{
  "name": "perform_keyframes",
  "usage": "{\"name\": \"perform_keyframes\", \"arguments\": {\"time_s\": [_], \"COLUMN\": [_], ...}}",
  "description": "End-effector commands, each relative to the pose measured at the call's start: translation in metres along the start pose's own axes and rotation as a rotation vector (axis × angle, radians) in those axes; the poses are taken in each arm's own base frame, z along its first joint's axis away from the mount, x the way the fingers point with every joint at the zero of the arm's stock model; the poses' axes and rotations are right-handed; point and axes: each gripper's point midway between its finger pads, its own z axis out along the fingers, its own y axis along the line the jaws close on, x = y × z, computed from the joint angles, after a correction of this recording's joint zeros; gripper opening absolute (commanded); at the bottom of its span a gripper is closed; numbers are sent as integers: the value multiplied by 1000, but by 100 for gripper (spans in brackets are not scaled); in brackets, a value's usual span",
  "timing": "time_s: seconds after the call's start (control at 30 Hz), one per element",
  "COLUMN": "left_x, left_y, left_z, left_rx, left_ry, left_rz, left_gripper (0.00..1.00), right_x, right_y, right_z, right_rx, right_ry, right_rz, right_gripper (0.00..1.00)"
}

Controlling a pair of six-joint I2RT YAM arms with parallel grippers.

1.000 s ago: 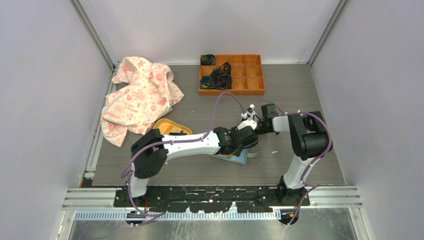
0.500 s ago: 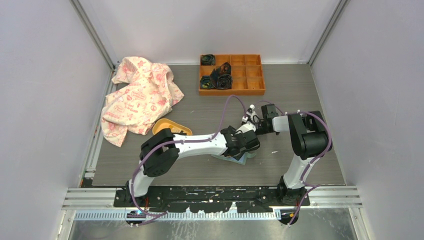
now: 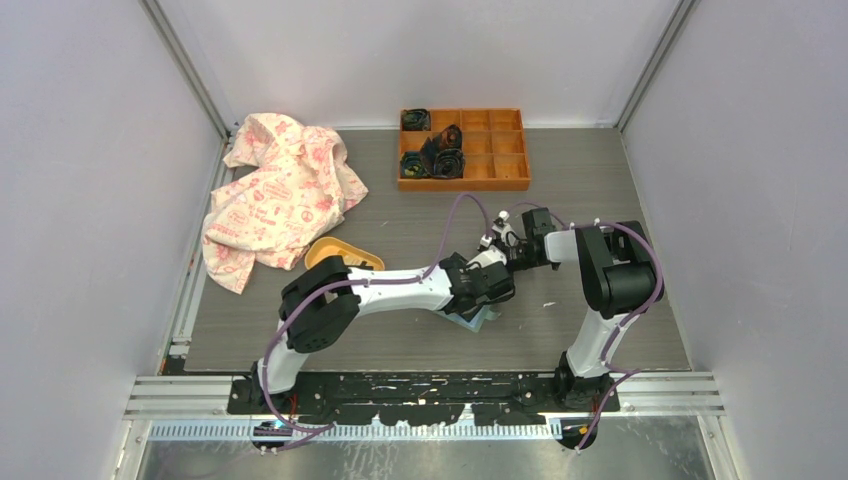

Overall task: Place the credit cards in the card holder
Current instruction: Insert the credit card into the card holder.

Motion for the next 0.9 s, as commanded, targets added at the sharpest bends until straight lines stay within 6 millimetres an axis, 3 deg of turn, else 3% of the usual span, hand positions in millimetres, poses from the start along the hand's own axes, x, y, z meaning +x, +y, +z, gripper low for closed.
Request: {"name": "perform_keyframes", "arguments": {"time_s": [0.0,0.3,0.5,0.7,0.87], "left_x": [-10,-9,-13,-32,-33], "left_y": [13,21,16,-3,7], "left_z": [-9,-8,-14,-51,-70], "left_rx": [8,21,82,294,376], "left_ry": [-41,-48,-58,-162,-236], "left_rz": [-28,-33,-32,-68,-117], "left_gripper": [68,60,57,63,67], "right_x": [-7,-9,-12,-15,-13], "right_y": [9,18,25,34,43], "right_z": [-2,-12,-23,-39,-53], "right_rx": [-6,1,17,25,53], "right_ry": [-1,-2,-19,-43,-61], "right_rz": [-59,-105,-167,-260,-442], "right_gripper": [24,41,44,44,41]}}
